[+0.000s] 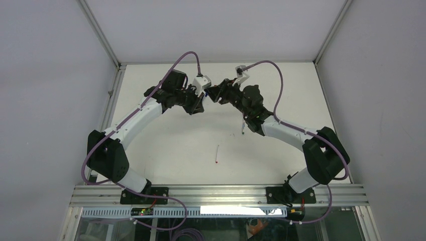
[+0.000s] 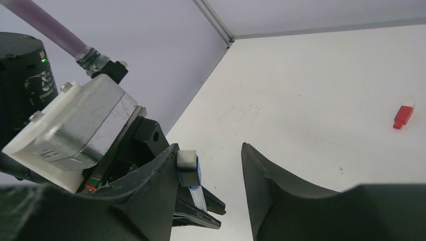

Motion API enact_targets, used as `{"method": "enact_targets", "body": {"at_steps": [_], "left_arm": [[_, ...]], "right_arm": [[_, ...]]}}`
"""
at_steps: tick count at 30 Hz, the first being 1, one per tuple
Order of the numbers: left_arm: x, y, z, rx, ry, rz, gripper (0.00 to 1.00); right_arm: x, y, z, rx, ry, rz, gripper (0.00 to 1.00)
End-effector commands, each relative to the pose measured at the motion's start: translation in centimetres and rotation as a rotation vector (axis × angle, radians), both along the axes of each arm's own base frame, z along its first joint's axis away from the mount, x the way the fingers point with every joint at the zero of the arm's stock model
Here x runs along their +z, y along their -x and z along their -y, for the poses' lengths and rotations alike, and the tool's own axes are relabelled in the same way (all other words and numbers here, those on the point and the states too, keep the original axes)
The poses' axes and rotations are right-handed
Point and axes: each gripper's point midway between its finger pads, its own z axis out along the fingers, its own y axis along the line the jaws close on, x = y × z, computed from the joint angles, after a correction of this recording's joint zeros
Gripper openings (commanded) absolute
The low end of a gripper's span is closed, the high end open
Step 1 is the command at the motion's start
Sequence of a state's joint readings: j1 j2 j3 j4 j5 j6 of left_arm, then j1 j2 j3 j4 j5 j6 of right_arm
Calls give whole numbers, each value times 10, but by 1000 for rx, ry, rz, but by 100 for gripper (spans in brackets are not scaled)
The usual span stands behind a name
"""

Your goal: Insert the pens into the pen caps

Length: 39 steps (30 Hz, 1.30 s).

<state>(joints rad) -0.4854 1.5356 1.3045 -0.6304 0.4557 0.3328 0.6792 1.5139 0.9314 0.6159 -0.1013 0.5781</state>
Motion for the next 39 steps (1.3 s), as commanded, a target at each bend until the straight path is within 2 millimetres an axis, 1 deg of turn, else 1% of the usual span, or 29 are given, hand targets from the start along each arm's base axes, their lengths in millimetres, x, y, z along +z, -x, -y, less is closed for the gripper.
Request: {"method": "enact_targets", "body": {"at_steps": [1, 3, 6, 9, 11, 21, 25, 33, 39], "left_arm": [[20, -5, 13, -46, 46, 60, 0], [19, -5, 13, -46, 46, 59, 0], [18, -5, 14, -49, 46, 58, 0], [18, -5, 14, -49, 45, 57, 0], [18, -5, 14, -48, 45, 58, 0], [25, -8, 12, -36, 43, 78, 0], [31, -11, 11, -22, 42, 97, 0], [67, -25, 5, 48, 56, 194, 0], [102, -36, 10, 79, 106, 276, 0]], "right_arm": [[33, -4, -8, 28, -65, 62, 49], [33, -4, -9, 30, -66, 62, 45], [33, -5, -10, 31, -68, 63, 36], [34, -5, -10, 30, -69, 63, 18], [32, -5, -10, 28, -64, 55, 0], [20, -5, -11, 32, -39, 18, 0], [11, -4, -13, 45, -26, 0, 0], [-14, 4, -22, 68, 15, -49, 0], [-31, 15, -34, 90, 48, -82, 0]]}}
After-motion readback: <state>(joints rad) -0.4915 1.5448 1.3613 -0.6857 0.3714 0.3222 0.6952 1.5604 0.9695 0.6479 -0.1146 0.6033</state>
